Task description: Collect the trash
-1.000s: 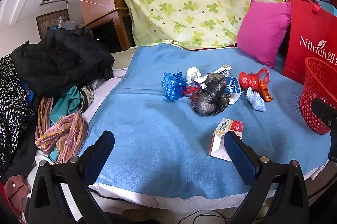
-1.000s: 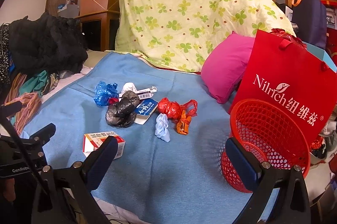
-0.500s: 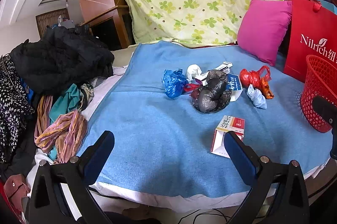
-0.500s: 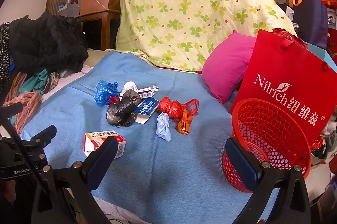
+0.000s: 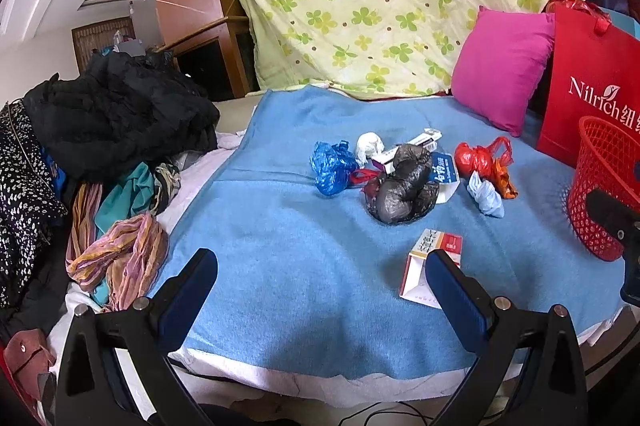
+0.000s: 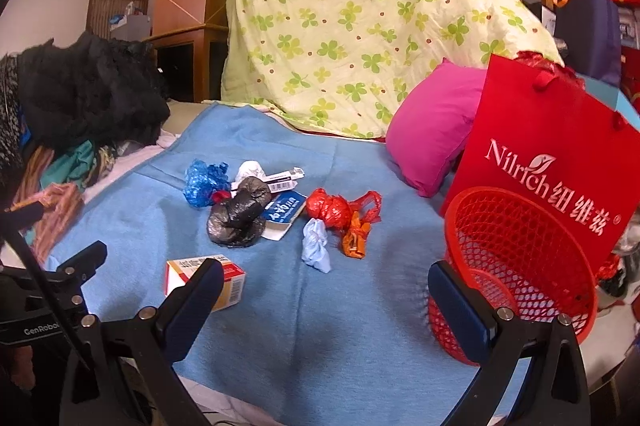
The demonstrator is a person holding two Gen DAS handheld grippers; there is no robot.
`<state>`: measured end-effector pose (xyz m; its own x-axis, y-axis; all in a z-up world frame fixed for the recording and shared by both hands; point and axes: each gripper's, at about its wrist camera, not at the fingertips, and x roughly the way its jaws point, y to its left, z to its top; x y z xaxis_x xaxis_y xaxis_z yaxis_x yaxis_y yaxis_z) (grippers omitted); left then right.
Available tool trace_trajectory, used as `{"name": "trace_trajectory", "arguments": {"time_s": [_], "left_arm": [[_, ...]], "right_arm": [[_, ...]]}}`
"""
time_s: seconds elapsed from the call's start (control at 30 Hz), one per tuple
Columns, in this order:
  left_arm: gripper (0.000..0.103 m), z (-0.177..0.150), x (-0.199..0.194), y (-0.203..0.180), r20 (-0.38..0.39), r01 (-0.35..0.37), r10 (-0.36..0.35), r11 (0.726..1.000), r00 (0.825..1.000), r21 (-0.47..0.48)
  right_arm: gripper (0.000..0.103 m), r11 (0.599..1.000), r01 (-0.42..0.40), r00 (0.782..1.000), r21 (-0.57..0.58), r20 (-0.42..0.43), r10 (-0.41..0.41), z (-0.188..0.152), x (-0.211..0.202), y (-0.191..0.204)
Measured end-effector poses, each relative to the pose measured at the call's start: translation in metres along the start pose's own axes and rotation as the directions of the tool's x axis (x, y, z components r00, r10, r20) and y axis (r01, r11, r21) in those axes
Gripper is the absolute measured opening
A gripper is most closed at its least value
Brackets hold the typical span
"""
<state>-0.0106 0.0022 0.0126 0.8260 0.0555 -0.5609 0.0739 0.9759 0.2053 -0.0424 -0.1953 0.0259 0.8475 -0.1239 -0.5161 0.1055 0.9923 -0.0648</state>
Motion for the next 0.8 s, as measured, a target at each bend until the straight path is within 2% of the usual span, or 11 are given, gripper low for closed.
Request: {"name": "trace_trajectory", "arguments": {"time_s": [0.13, 0.23, 0.33, 0.43, 0.57, 0.7, 0.8], "left_arm": [[0.103, 0.002, -0.012, 0.000, 0.076, -0.047, 0.046, 0.999, 0.996, 0.009], [0.103, 0.007, -0.027, 0.005, 0.163, -0.074, 0.072, 0.997, 0.984, 0.005], [0.103, 0.012, -0.034, 0.008, 0.216, -0.110, 0.100, 0.993, 0.971, 0.037], [0.103, 0.012, -0.030, 0.018, 0.205, -0.115, 0.106, 0.993, 0.973, 0.031], [0.103, 0.006, -0.017, 0.033, 0.159, -0.127, 0.124, 0.992, 0.980, 0.011], [0.103, -0.001, -0.007, 0.046, 0.131, -0.136, 0.136, 0.991, 0.982, -0.003], [0.103, -0.007, 0.000, 0.056, 0.111, -0.146, 0.147, 0.989, 0.983, -0.017]], "right_arm": [[0.103, 0.996, -0.081, 0.997, 0.045, -0.012, 0.082, 0.000, 0.002, -0.002], [0.103, 0.989, -0.134, 0.991, 0.065, 0.008, 0.134, 0.002, 0.000, 0.000], [0.103, 0.974, -0.204, 0.979, 0.097, -0.002, 0.205, 0.003, 0.004, 0.005], [0.103, 0.956, -0.255, 0.963, 0.148, -0.047, 0.264, 0.003, 0.018, 0.012], [0.103, 0.915, -0.312, 0.932, 0.256, -0.105, 0.348, 0.004, 0.045, 0.020], [0.103, 0.876, -0.318, 0.898, 0.362, -0.181, 0.401, 0.003, 0.079, 0.035], [0.103, 0.877, -0.266, 0.891, 0.401, -0.244, 0.382, 0.003, 0.103, 0.049]]}}
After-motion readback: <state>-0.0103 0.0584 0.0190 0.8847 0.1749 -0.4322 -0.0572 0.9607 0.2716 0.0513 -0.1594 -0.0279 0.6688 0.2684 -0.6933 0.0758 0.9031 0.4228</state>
